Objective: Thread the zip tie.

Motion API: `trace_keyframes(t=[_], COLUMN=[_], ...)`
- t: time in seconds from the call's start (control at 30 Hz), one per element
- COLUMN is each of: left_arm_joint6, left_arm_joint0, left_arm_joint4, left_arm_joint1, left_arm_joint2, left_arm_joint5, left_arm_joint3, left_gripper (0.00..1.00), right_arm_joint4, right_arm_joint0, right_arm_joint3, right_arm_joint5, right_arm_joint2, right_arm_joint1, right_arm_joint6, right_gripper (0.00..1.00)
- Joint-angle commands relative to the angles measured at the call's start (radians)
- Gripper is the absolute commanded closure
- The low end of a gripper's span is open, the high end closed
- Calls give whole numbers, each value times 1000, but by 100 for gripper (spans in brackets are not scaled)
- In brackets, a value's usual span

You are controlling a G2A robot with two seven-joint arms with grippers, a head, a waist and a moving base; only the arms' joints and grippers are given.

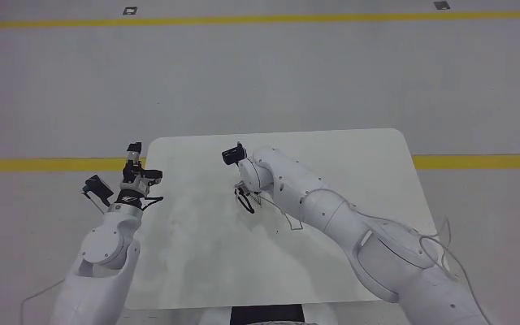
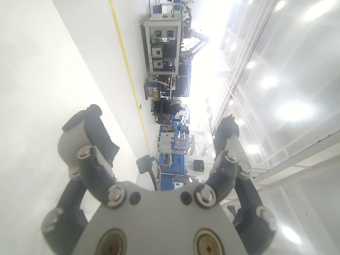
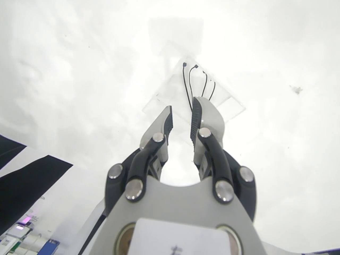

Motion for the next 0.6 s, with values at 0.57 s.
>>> trace_keyframes(t=[0.57], left_arm_joint6=[0], left_arm_joint0=[0], left_arm_joint4=[0], left_arm_joint1=[0], left_arm_joint2=[0], left_arm_joint5=[0], left_arm_joint3=[0], left_gripper=[0], right_arm_joint4=[-85], right_arm_joint0=[-27], right_arm_joint3=[132], right_arm_joint5=[-2], right_arm_joint2=[1], right_arm_joint1=[-82], right_arm_joint6=[-57], right_gripper=[82])
